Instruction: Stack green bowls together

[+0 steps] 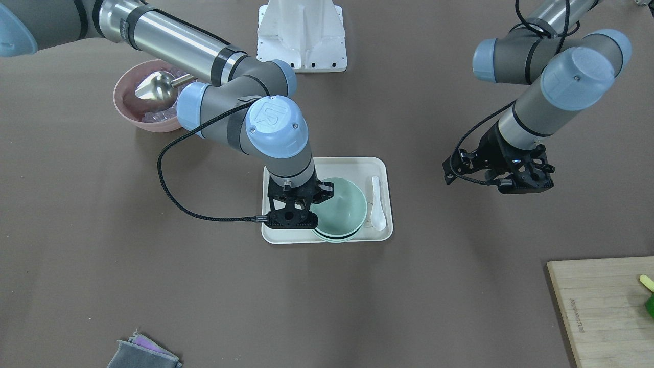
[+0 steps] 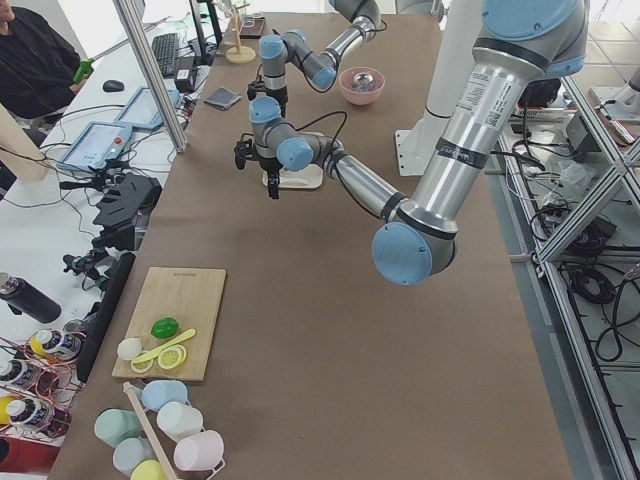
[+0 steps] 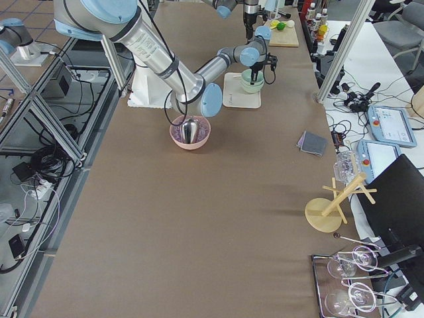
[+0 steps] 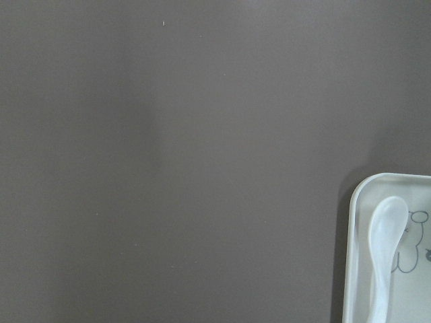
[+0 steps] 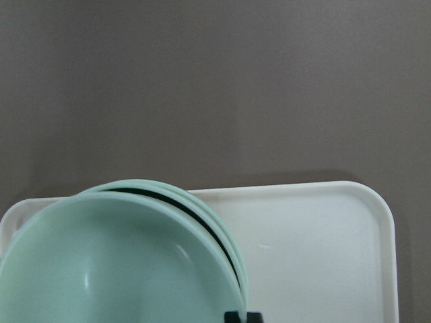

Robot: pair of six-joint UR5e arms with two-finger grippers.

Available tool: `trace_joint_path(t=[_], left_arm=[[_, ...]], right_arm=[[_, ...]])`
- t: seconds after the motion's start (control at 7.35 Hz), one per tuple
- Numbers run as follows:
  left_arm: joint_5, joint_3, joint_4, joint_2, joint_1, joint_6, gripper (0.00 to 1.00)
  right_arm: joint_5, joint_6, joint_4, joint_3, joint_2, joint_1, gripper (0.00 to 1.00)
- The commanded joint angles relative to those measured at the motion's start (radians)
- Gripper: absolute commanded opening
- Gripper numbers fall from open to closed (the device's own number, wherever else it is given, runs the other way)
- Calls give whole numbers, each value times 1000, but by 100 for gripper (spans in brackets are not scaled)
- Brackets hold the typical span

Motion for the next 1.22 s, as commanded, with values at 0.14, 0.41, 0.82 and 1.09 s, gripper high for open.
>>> trace_joint_path(t=[0.14, 0.41, 0.82, 1.09], left_arm=[[0, 1, 0, 0, -1, 0, 98], [0, 2, 0, 0, 1, 0, 98], [0, 2, 0, 0, 1, 0, 98], [2, 2, 0, 0, 1, 0, 98]], right_arm=[[0, -2, 3, -2, 2, 0, 0], [-1, -2, 3, -4, 2, 0, 0], [-1, -2, 44, -33, 2, 0, 0], [-1, 0, 44, -33, 3, 0, 0]])
